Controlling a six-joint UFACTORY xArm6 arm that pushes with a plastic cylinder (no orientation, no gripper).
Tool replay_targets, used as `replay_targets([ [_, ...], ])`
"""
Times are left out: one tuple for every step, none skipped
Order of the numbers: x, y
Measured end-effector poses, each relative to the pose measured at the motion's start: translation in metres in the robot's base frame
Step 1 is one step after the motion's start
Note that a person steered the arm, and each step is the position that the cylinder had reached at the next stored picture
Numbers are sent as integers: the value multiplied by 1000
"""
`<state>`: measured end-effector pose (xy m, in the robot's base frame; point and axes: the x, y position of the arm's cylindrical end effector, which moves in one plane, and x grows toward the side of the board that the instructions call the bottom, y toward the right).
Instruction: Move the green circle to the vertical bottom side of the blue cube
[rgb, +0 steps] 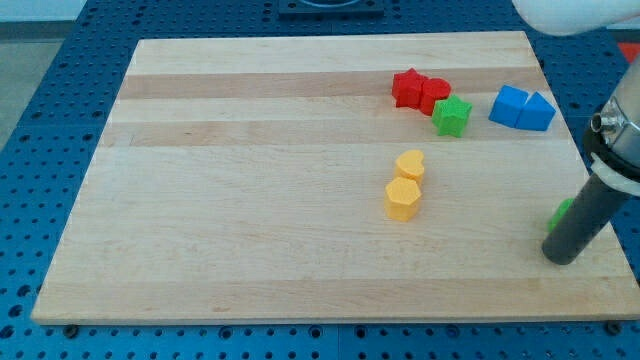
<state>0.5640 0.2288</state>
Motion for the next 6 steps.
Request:
replay_targets([
  [0,-1],
  [0,4],
  [-14,13],
  [-14,13],
  [-14,35],
  [-17,66],
])
